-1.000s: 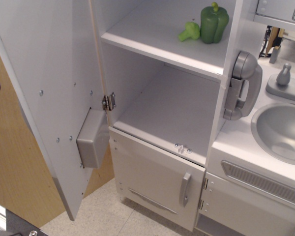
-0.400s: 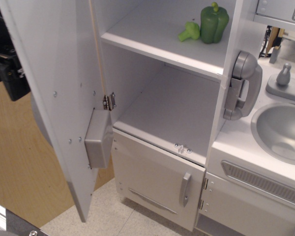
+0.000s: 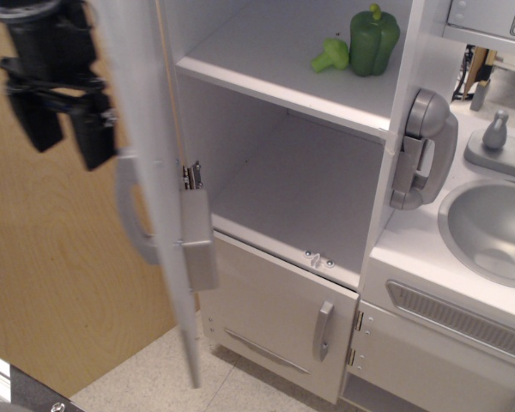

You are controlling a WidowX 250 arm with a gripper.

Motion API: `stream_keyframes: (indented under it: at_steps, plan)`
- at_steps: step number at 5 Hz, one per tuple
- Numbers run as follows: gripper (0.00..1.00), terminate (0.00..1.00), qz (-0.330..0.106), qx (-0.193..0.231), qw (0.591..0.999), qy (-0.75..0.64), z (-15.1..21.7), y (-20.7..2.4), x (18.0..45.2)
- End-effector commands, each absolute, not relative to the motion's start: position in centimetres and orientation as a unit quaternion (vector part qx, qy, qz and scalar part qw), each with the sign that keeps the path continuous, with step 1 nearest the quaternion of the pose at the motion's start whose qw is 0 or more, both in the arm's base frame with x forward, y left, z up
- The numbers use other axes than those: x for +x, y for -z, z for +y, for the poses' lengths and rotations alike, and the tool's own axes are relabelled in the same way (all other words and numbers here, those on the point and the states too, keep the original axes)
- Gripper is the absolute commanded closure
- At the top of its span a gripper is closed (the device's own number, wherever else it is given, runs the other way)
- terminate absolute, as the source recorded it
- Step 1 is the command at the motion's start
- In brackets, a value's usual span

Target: Close fridge

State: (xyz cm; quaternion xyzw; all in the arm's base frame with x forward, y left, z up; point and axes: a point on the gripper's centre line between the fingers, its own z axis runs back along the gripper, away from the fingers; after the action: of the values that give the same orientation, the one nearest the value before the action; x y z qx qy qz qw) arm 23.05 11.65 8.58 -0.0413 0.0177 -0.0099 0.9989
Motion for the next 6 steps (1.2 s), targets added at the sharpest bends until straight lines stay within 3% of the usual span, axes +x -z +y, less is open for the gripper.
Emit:
stream_keyframes:
  at_steps: [1,4,6]
  plan:
    - [0.00,0.00,-0.009,-0.038,0.999,-0.010,9.7,-10.3,27.2]
    - [0.00,0.00,-0.053,-0.005,0.997,-0.060,7.9,-8.2,32.6]
    - [0.00,0.00,-0.077,-0.020,0.994,-0.074,6.5,-7.8,34.7]
